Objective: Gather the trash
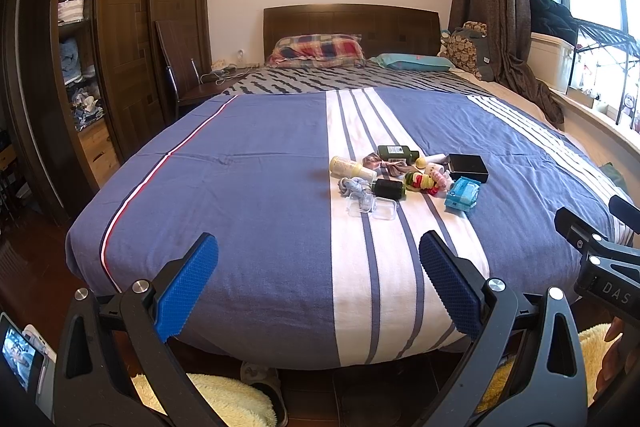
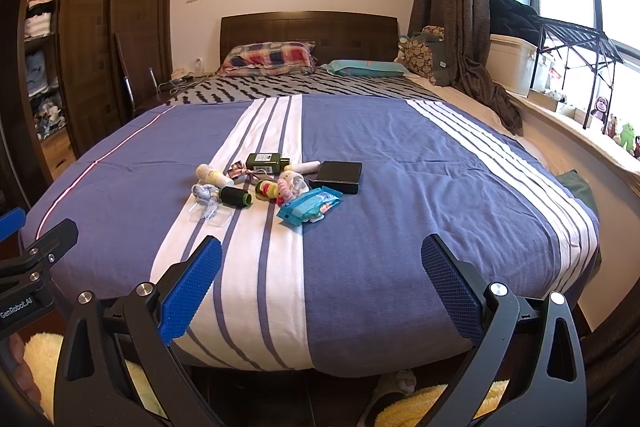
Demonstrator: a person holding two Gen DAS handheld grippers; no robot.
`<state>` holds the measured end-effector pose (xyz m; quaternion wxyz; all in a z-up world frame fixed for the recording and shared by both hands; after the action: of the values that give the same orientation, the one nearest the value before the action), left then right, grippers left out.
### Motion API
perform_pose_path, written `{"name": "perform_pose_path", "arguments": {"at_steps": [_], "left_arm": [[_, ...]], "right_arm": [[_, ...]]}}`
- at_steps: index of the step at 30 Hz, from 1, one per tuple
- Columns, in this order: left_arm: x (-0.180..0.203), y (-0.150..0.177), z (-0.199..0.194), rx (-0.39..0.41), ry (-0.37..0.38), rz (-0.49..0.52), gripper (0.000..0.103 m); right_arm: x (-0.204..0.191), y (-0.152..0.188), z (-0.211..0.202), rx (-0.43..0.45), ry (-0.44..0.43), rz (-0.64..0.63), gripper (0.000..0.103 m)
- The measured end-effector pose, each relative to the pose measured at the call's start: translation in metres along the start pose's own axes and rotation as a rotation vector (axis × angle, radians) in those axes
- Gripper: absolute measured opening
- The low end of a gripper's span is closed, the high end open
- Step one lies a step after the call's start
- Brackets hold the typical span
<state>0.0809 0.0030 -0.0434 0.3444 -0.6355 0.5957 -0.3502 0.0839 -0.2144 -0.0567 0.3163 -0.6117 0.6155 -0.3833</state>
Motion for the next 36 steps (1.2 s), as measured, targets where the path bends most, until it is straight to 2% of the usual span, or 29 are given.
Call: {"name": "perform_pose_path", "arguments": {"at_steps": [25, 36], "left_arm": [[-0.003, 0.000, 0.002, -0.006, -0.001, 0.002, 0.095], [-0.011, 0.014, 0.040, -0.075, -0.030, 0.004, 0.095]], "right_arm": [[-0.004, 0.000, 0.005, -0.008, -0.002, 0.000, 0.100], [0.007, 0.014, 0.035, -0.071, 0.009, 0.013, 0.100]]}}
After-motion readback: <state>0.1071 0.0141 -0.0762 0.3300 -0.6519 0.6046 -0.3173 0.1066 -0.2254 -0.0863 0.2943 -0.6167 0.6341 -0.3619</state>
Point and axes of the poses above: each gripper's, at about its wrist camera, not at the fingertips, and z roughly the way its jaws point, x to its right, y to its underside, the point moved 10 cm from there along z, roughly the way its jaws point, and after that the axes turned 5 degrees about -z, right-handed, at the moved point
